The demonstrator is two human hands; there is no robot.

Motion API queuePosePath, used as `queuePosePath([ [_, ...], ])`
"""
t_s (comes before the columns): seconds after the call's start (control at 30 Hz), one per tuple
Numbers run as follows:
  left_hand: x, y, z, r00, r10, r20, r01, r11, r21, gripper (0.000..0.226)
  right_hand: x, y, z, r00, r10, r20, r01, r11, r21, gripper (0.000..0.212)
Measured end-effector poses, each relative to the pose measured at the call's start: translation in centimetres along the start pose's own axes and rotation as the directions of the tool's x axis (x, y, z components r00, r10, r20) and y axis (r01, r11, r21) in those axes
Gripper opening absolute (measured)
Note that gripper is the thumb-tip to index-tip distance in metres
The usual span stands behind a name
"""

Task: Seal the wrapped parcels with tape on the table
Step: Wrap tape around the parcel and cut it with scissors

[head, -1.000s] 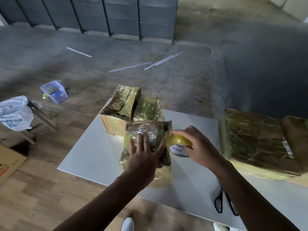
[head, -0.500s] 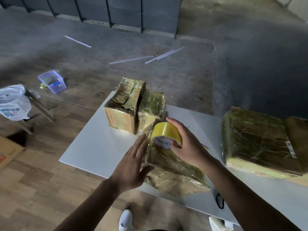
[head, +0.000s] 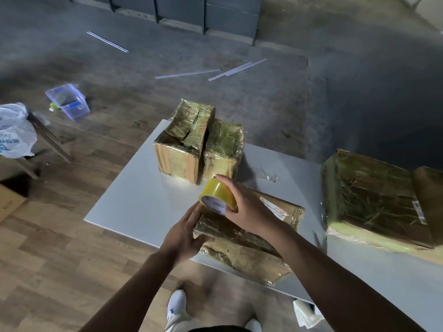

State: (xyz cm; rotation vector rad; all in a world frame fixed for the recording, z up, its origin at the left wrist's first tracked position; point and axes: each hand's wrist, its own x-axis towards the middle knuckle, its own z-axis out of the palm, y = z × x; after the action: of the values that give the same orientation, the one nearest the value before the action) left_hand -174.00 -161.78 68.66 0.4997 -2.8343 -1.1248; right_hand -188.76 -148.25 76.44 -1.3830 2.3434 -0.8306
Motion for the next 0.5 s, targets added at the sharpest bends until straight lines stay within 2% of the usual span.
queuePosePath([
  [0.17, -0.7, -0.9, 0.0, 0.999, 0.025, -0.043, -0.024, 1.0, 0.013, 0.083, -0.4, -1.0, -1.6, 0.997, 0.016, 0.073, -0.003, 0.986, -0.169, 0.075],
  [0.23, -1.1, -1.7, 0.1, 0.996, 0.052, -0.076, -0.051, 0.999, 0.016, 0.088, -1.9, -0.7, -3.4, 0.993, 0.016, 0.116, 0.014, 0.968, -0.252, 0.071],
  [0.33, -0.3, -0.7, 0.0, 0.995, 0.09, -0.035, -0.087, 0.994, 0.061, 0.087, -3.9, 0.3, -5.8, 0.986, 0.009, 0.164, 0.057, 0.919, -0.391, 0.063],
  [0.4, 0.4, 0.4, -0.1, 0.997, 0.077, 0.02, -0.078, 0.993, 0.092, 0.084, -4.4, 1.2, -6.4, 0.983, 0.069, 0.172, 0.008, 0.912, -0.41, 0.062],
  [0.5, 1.0, 1.4, -1.4, 0.994, 0.08, 0.075, -0.094, 0.973, 0.208, 0.088, -4.5, 1.7, -5.6, 0.98, 0.074, 0.183, -0.005, 0.936, -0.352, 0.063],
])
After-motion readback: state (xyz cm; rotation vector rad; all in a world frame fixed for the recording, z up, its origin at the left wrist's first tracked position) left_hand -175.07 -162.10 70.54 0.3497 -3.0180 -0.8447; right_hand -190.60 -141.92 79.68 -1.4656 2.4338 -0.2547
